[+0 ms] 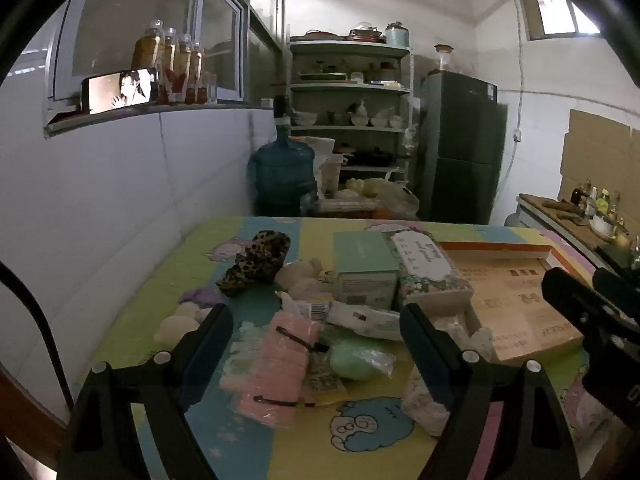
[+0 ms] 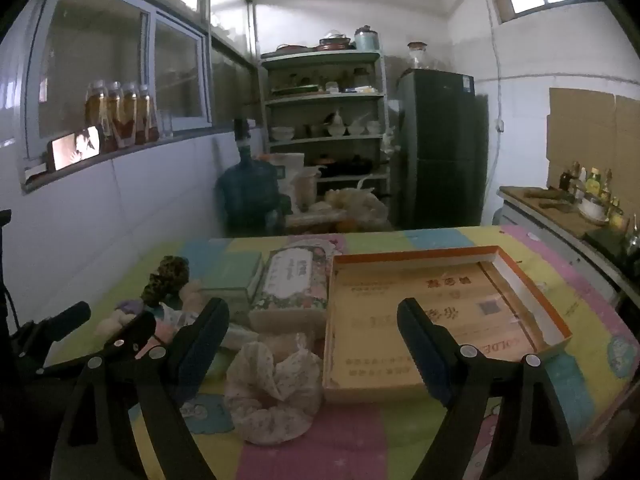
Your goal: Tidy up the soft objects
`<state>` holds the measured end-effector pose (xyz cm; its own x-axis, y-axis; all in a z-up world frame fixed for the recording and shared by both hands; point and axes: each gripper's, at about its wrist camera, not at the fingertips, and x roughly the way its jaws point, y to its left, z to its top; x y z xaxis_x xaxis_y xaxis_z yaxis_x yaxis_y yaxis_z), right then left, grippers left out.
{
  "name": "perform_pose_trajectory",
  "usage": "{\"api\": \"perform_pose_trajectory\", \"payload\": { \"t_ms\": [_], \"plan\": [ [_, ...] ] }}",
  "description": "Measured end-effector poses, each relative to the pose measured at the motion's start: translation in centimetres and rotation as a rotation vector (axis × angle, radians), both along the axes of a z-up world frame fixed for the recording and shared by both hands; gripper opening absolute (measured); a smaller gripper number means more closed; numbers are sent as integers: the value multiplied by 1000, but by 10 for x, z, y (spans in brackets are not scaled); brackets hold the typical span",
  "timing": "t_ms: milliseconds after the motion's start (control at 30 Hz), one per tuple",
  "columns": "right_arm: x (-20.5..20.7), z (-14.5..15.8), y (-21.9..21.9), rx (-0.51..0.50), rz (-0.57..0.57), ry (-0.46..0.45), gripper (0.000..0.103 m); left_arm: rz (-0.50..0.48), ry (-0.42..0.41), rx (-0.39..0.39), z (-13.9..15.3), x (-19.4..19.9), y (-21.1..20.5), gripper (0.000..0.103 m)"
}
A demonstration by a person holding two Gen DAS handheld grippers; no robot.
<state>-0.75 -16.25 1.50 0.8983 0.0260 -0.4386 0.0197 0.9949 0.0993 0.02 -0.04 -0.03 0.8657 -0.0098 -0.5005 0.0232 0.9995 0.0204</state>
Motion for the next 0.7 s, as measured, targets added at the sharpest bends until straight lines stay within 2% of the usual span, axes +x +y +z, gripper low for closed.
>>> {"api": "perform_pose_trajectory", "payload": {
  "t_ms": [100,700],
  "plan": [
    [0,0,-1,-3,7,7,87,-4,-3,-24,-1,0,2,85],
    [7,-5,4,6,58,33,87,-6,16,-25,-3,3,2,85]
  ]
}}
